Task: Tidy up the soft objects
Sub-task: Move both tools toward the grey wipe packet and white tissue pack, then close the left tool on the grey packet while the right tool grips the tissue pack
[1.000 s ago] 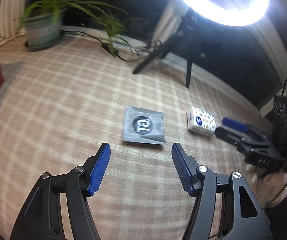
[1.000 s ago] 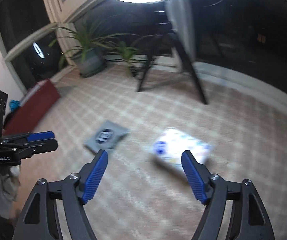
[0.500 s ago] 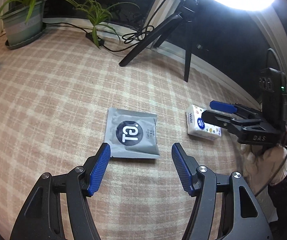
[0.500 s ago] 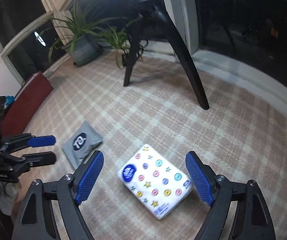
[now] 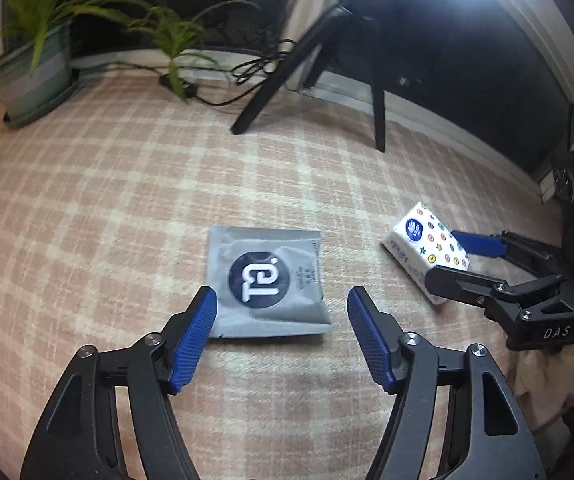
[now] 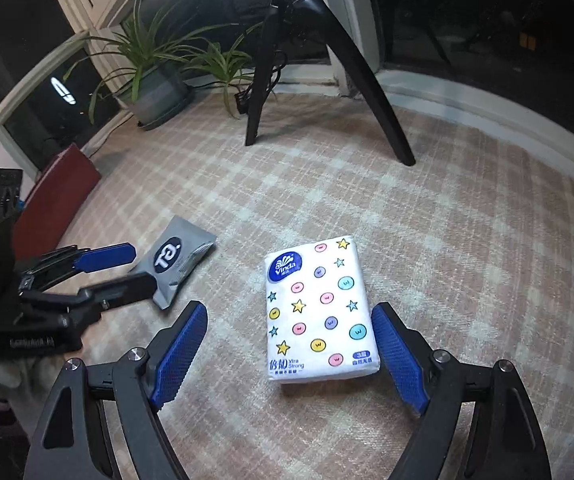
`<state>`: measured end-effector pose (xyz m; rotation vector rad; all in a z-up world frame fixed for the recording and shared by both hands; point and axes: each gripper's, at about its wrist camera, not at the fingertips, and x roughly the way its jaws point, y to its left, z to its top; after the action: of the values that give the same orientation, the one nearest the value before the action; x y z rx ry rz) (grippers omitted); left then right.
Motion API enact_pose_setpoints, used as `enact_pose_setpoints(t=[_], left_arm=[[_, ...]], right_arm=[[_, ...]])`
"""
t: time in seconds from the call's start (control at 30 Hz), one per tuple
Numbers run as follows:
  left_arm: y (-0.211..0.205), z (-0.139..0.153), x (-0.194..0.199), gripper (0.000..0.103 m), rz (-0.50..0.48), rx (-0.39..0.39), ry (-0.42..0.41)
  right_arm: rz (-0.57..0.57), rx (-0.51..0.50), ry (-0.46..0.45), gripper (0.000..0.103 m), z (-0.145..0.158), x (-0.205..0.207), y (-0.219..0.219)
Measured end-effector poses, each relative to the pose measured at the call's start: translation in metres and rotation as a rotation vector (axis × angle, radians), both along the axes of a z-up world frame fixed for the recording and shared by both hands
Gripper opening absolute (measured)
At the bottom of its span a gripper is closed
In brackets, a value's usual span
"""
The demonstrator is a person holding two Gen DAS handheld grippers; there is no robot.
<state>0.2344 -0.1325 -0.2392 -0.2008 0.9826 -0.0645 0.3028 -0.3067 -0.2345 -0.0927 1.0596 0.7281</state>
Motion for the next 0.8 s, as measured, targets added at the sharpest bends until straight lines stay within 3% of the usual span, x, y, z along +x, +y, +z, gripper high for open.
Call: enact_pose_setpoints(t=[0.3, 0.47, 0.8], left_arm=[[-0.008, -0.017, 0.017, 0.068, 0.017, 0.175, 0.018], [-0.002, -0.023, 0.018, 0.076, 0.033, 0.180, 0.018], [0.005, -0.024, 0.020, 0.077, 0.039, 0.163, -0.007]], right_arm=[[-0.029, -0.060, -0.058, 0.081, -0.005, 0.003, 0.006], [-0.023, -0.098, -0.079, 0.081, -0.009, 0.003, 0.013], [-0.003, -0.152, -0.107, 0.081, -0.014, 0.002, 0.021]])
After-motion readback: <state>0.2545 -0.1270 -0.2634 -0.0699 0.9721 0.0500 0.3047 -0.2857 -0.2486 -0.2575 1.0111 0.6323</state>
